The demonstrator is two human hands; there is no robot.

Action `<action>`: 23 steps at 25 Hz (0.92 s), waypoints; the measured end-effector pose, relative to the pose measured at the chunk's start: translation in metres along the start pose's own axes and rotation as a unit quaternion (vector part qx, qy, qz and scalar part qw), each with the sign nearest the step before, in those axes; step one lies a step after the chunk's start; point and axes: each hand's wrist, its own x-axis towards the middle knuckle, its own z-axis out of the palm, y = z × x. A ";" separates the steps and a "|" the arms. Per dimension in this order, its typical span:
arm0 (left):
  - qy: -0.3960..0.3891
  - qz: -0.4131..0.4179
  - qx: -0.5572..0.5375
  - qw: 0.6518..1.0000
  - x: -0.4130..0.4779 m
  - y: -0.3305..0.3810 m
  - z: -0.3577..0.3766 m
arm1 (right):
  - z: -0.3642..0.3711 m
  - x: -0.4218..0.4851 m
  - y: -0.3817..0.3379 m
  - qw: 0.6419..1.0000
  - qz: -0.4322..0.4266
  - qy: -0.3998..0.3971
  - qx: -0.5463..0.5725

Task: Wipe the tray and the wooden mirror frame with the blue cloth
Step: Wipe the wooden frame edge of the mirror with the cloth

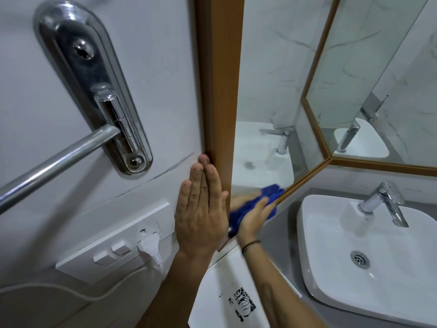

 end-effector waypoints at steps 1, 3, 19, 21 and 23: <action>-0.001 0.002 -0.004 1.000 -0.001 -0.002 0.000 | 0.005 0.032 -0.011 1.000 0.013 0.022 0.014; -0.001 -0.002 -0.005 1.000 -0.001 -0.003 0.000 | 0.006 0.071 -0.028 0.995 0.045 0.031 0.081; 0.000 0.013 0.005 1.000 0.049 0.001 -0.038 | -0.016 -0.013 -0.070 0.709 -0.628 -0.246 -0.204; 0.009 0.011 0.021 1.000 0.069 0.006 -0.050 | 0.013 -0.006 -0.135 0.692 -0.671 -0.208 -0.165; 0.031 -0.003 0.036 0.999 0.099 0.008 -0.062 | 0.036 -0.003 -0.183 0.695 -0.683 -0.177 -0.138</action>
